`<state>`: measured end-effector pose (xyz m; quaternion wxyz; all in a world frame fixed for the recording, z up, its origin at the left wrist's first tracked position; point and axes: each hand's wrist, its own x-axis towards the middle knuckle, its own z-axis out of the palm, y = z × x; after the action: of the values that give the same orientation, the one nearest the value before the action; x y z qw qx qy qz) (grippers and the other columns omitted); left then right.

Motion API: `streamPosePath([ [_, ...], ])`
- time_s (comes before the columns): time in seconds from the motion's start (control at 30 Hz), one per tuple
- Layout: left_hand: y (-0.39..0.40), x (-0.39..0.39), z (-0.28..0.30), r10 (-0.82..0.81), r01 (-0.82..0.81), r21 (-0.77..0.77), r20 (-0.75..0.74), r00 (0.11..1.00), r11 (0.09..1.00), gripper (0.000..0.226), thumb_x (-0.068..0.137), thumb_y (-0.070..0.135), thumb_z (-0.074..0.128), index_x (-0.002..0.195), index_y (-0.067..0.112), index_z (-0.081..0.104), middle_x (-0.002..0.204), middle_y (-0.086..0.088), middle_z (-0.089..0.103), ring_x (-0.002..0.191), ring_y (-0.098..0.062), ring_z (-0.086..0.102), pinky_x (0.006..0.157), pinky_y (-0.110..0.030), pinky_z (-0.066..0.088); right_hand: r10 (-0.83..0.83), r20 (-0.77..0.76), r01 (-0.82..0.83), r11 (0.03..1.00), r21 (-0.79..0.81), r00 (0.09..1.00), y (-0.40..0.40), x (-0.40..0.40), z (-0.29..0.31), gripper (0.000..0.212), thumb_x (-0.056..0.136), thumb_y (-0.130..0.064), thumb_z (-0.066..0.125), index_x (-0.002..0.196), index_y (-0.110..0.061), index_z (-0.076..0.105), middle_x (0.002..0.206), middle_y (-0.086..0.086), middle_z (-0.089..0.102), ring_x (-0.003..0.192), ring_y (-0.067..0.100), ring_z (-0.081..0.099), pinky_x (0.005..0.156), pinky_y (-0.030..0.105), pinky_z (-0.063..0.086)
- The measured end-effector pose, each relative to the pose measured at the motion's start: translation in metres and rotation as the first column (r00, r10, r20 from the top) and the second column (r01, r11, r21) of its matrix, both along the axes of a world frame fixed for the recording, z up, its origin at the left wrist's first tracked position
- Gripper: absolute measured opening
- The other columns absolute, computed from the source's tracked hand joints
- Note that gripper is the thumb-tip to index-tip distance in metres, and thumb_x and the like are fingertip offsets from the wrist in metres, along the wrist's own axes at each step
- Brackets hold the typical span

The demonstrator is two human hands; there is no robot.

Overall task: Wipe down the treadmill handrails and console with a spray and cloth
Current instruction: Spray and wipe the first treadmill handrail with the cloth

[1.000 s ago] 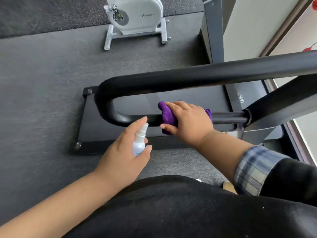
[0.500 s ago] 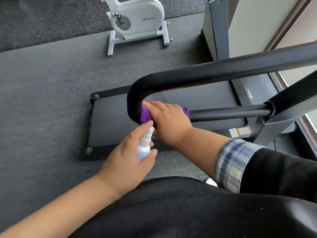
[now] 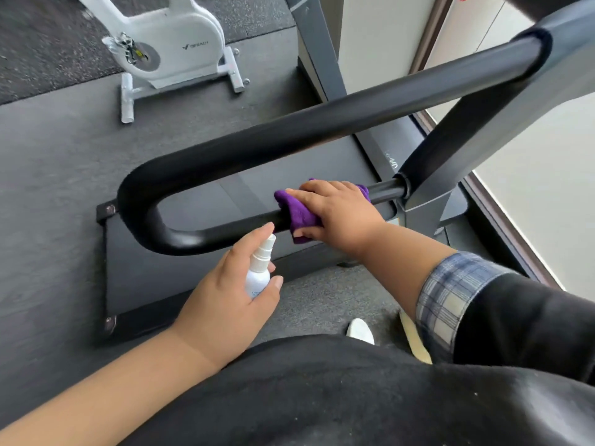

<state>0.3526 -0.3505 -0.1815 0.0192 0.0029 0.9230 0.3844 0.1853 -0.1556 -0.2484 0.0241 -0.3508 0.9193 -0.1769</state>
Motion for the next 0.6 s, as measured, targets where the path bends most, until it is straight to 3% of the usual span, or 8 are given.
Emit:
streamPosePath([
  [0.17,0.030,-0.012,0.002,-0.007,0.007,-0.022,0.001,1.000,1.000,0.070,0.086,0.043,0.059,0.126,0.081,0.015,0.109,0.024,0.058,0.102,0.007,0.053,0.080,-0.011,0.039,-0.063,-0.005,0.062,0.997,-0.042,0.998,0.072,-0.022,-0.006,0.076,0.083,-0.058,0.070,0.149,-0.030,0.046,0.141,0.003,0.055,0.127,0.034,0.051,0.106,0.048,0.036],
  [0.3,0.046,-0.023,0.002,0.084,-0.085,-0.052,-0.026,0.996,0.995,0.069,0.087,0.042,0.059,0.126,0.080,0.017,0.109,0.025,0.057,0.102,0.009,0.052,0.079,-0.014,0.041,-0.075,0.023,0.078,0.984,-0.162,0.997,0.094,-0.024,-0.008,0.071,0.085,-0.047,0.075,0.146,-0.023,0.050,0.139,0.006,0.057,0.129,0.035,0.051,0.109,0.048,0.034],
  [0.4,0.048,-0.031,0.001,0.215,-0.215,-0.059,-0.012,0.977,0.975,0.069,0.088,0.040,0.059,0.127,0.078,0.018,0.109,0.020,0.058,0.093,0.004,0.055,0.075,-0.029,0.051,-0.093,0.072,0.112,0.939,-0.326,0.993,0.086,-0.017,-0.002,0.066,0.087,-0.042,0.074,0.144,-0.019,0.052,0.134,0.009,0.061,0.126,0.034,0.055,0.110,0.046,0.036],
  [0.5,0.043,-0.035,0.001,0.333,-0.326,-0.120,0.039,0.942,0.938,0.069,0.090,0.038,0.059,0.133,0.074,0.019,0.113,0.014,0.059,0.084,-0.011,0.059,0.069,-0.041,0.056,-0.032,0.118,0.087,0.868,-0.490,0.992,0.075,-0.004,0.005,0.064,0.089,-0.048,0.065,0.145,-0.021,0.052,0.136,0.003,0.059,0.130,0.022,0.051,0.113,0.038,0.035],
  [0.6,0.035,-0.037,-0.001,0.431,-0.410,-0.223,0.054,0.901,0.885,0.066,0.092,0.036,0.058,0.136,0.066,0.019,0.125,0.010,0.058,0.088,-0.018,0.059,0.067,-0.035,0.049,0.067,0.229,0.088,0.792,-0.604,0.971,0.061,0.013,0.010,0.060,0.090,-0.047,0.062,0.146,-0.030,0.049,0.139,-0.019,0.052,0.134,0.002,0.043,0.114,0.023,0.029],
])
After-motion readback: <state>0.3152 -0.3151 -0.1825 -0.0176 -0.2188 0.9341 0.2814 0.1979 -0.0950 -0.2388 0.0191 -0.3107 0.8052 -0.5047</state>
